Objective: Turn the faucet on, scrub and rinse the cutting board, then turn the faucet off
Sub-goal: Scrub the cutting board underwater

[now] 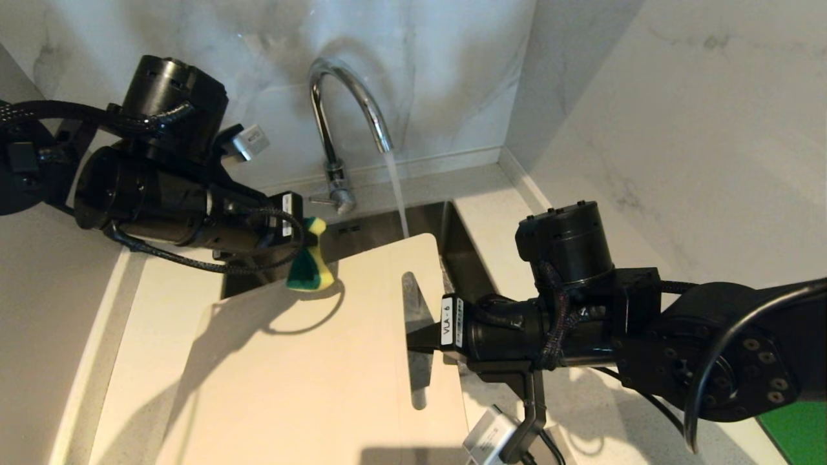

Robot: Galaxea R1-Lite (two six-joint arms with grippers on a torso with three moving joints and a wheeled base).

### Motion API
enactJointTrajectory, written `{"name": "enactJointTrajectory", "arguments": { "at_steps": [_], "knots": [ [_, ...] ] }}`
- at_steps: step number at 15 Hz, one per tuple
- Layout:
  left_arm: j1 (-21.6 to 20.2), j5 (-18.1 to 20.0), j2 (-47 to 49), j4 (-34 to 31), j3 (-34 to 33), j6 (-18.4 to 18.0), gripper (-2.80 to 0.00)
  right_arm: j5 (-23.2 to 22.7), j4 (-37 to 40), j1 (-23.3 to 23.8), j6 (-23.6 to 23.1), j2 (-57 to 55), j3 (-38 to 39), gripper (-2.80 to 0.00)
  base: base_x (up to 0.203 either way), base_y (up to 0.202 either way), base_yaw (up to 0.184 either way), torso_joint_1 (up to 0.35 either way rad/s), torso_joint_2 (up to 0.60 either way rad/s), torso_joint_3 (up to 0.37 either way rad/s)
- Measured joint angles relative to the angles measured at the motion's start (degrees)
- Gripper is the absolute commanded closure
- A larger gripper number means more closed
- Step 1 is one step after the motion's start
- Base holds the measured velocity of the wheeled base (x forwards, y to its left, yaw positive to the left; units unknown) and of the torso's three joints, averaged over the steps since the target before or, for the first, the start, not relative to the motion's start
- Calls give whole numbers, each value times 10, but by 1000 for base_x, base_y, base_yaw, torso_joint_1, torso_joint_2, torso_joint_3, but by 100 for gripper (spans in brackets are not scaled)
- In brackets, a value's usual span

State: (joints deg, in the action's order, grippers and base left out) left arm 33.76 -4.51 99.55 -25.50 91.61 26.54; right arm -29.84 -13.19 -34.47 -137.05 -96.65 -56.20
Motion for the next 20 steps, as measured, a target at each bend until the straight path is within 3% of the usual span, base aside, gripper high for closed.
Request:
{"name": "enactJointTrajectory", "arguments": {
  "at_steps": [10,20],
  "knots": [
    [-6,11,27,0,-28,20,0,-1,2,0,-17,32,7,0,0,0,0,0,0,0],
    [-90,61,-18,0,-107,17,0,-2,-3,17,-17,38,7,0,0,0,0,0,0,0]
  ]
}}
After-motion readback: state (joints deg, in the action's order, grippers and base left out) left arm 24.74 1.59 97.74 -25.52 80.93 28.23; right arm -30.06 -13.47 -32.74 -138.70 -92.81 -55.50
